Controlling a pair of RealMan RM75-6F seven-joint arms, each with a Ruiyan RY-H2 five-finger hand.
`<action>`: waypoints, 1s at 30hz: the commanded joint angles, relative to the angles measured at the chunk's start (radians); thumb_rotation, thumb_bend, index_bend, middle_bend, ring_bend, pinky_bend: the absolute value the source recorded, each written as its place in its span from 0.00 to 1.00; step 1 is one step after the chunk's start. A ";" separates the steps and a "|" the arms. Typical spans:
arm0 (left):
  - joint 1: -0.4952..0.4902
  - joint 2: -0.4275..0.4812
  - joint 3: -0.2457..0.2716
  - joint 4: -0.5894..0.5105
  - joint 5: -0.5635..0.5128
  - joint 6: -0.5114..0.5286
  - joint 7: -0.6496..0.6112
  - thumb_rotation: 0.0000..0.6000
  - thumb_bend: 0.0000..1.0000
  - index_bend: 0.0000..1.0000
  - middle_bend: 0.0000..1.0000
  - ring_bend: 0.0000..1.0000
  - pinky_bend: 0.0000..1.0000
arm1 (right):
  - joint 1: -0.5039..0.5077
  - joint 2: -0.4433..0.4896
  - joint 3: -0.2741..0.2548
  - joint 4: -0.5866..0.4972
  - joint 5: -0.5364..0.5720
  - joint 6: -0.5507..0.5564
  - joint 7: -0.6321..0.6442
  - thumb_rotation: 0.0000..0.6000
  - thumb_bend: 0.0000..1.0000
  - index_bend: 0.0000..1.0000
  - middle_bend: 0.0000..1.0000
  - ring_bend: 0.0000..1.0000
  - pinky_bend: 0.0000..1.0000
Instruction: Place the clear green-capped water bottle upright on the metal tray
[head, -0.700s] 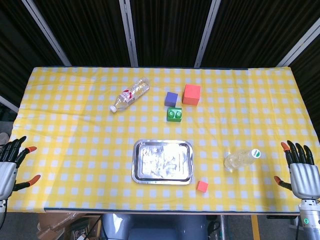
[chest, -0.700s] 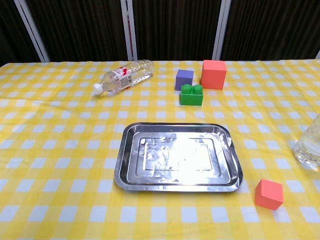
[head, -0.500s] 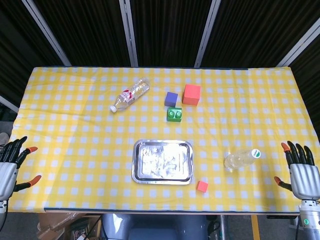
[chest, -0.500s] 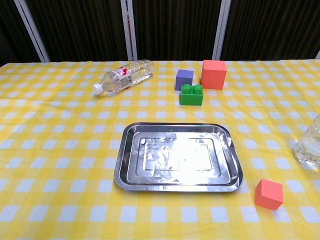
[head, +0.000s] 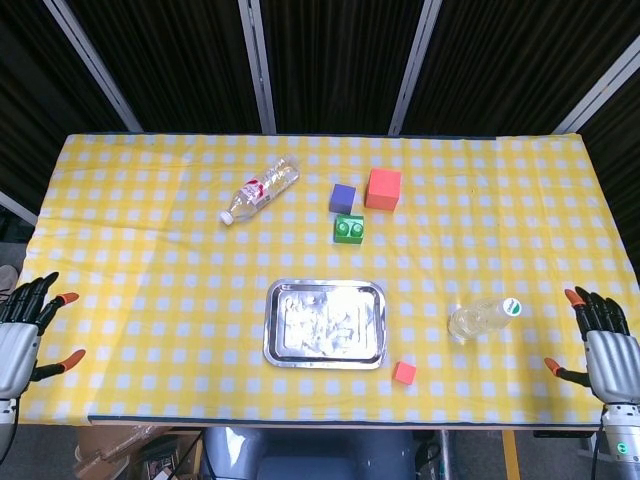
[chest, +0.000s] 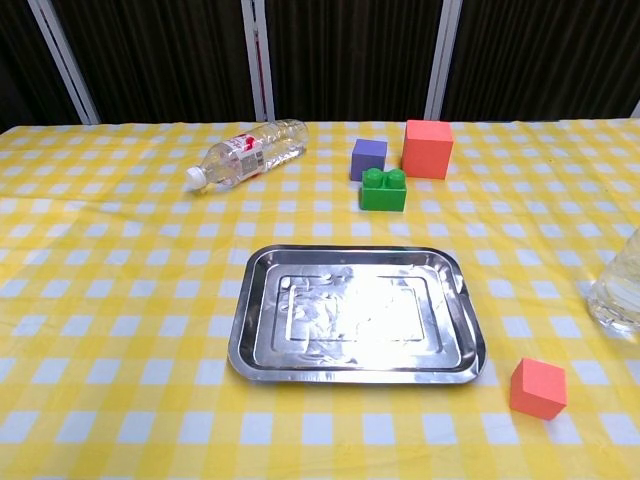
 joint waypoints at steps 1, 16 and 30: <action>0.007 0.003 0.003 -0.008 0.010 0.016 0.004 1.00 0.19 0.23 0.00 0.00 0.00 | 0.006 0.006 -0.003 0.004 0.004 -0.022 -0.005 1.00 0.21 0.08 0.07 0.00 0.00; 0.014 0.006 0.010 -0.020 0.007 0.015 0.020 1.00 0.19 0.22 0.00 0.00 0.00 | 0.082 0.039 -0.016 -0.058 -0.034 -0.184 0.168 1.00 0.17 0.08 0.08 0.00 0.00; 0.010 -0.003 0.010 -0.019 0.006 0.008 0.047 1.00 0.18 0.22 0.00 0.00 0.00 | 0.210 -0.010 0.018 -0.034 0.056 -0.414 0.234 1.00 0.17 0.08 0.09 0.00 0.00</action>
